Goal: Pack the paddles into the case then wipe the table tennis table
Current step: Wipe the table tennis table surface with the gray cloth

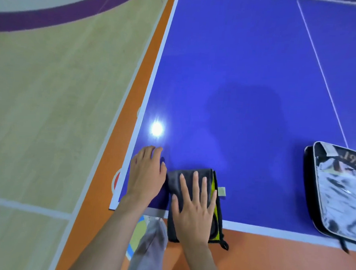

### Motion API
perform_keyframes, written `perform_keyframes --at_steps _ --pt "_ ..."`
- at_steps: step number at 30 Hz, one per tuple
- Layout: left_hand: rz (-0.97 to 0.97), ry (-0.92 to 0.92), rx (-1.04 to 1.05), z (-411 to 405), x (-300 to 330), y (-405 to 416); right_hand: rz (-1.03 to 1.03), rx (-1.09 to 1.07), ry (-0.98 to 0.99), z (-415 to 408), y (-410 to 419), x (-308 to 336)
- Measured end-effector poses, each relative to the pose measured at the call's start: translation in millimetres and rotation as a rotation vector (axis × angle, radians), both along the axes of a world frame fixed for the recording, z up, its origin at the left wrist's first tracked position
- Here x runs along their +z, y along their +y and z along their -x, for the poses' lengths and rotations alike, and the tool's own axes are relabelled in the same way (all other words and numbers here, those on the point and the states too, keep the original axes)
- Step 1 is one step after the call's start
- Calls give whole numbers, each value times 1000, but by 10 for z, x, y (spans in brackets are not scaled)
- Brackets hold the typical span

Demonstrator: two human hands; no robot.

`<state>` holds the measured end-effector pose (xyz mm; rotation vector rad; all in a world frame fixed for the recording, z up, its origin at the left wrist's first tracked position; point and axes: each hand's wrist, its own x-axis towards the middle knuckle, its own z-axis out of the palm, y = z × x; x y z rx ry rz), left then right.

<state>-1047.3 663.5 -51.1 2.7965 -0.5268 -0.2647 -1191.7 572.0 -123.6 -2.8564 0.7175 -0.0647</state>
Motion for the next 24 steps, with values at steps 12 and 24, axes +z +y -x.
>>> perform_keyframes --at_steps 12,24 --pt "45 -19 -31 -121 -91 -181 24 -41 -52 -907 -647 -39" --pt "75 -126 -163 -1326 -275 -802 18 -132 -13 -2710 -1834 -37"
